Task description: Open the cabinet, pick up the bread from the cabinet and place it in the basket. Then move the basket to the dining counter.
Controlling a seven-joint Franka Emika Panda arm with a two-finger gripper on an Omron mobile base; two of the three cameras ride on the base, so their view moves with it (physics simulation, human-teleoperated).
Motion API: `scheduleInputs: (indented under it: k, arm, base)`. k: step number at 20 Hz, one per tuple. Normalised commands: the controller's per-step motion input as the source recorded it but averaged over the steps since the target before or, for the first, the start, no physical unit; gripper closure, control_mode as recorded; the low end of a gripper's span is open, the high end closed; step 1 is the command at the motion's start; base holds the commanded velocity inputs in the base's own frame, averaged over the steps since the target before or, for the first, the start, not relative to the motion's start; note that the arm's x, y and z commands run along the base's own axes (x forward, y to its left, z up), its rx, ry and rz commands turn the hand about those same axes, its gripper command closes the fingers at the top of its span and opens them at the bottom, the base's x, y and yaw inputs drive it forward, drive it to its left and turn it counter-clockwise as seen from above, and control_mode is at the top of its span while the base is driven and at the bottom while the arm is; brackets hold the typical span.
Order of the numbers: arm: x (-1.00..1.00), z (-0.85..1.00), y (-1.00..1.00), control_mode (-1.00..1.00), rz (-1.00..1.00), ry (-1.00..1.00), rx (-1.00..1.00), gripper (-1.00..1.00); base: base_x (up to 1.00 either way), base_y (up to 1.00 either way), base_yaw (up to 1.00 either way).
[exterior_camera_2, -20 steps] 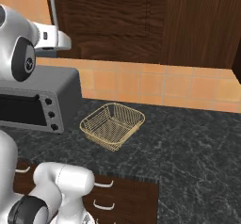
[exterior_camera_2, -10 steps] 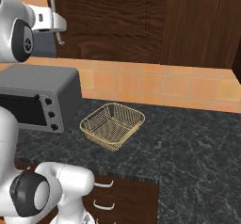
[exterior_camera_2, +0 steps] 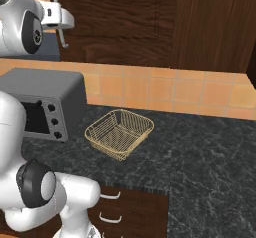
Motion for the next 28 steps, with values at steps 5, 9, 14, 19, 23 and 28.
scheduleInputs:
  k: [5, 9, 14, 19, 23, 28]
  arm:
    - [0.57, -0.22, 0.28, -1.00, -0.04, 0.00, 0.00, -1.00]
    - [0.50, 0.00, 0.02, -1.00, -0.01, 0.00, 0.00, -1.00]
    - [0.51, -0.01, 0.00, -1.00, 0.00, 0.00, 0.00, -1.00]
    - [0.60, -0.22, 0.00, -1.00, 0.00, 0.00, 0.00, 1.00]
    - [0.49, -0.23, -0.01, -1.00, 0.00, 0.00, 0.00, 1.00]
    - [0.19, -0.29, -0.30, -1.00, 0.00, -0.02, 0.00, 1.00]
  base:
    - [0.00, 0.00, 0.00]
    - [0.00, 0.00, 0.00]
    - [0.00, 0.00, 0.00]
    - [0.00, 0.00, 0.00]
    - [0.00, 0.00, 0.00]
    - [0.00, 0.00, 0.00]
